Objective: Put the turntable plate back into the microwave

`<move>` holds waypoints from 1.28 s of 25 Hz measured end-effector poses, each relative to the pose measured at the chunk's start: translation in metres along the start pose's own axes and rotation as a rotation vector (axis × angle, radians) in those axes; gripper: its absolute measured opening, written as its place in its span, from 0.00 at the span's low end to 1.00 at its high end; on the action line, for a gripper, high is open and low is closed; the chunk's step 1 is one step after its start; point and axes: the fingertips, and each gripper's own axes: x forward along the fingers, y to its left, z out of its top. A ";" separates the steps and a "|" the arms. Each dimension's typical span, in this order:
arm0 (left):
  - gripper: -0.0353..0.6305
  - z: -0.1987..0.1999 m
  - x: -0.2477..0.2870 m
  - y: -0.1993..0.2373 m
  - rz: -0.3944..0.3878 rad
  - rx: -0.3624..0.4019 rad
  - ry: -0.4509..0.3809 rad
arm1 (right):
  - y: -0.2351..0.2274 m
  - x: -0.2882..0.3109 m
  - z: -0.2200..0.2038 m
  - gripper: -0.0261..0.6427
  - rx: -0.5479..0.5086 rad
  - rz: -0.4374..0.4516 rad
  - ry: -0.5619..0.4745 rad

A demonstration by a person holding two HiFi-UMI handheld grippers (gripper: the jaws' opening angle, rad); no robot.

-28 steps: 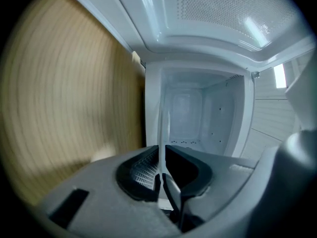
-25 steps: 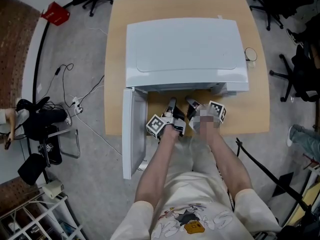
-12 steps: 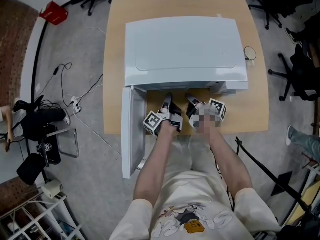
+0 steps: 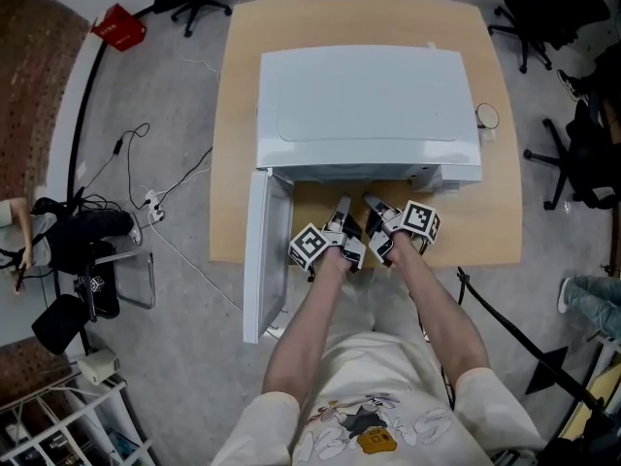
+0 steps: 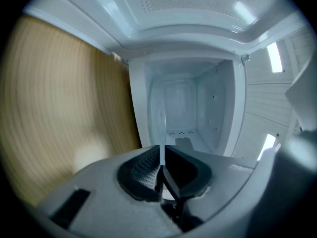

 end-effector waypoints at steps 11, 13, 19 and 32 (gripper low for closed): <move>0.05 -0.027 -0.025 -0.023 0.201 0.759 0.238 | 0.011 -0.033 -0.012 0.05 -0.413 -0.163 0.038; 0.05 -0.033 -0.028 -0.026 0.251 0.905 0.274 | 0.011 -0.039 -0.013 0.05 -0.496 -0.202 0.030; 0.05 -0.051 -0.036 -0.018 0.324 1.046 0.351 | 0.012 -0.042 -0.030 0.05 -0.697 -0.284 0.058; 0.05 -0.028 -0.048 -0.008 0.466 1.004 0.330 | 0.014 -0.041 -0.043 0.05 -0.826 -0.299 0.138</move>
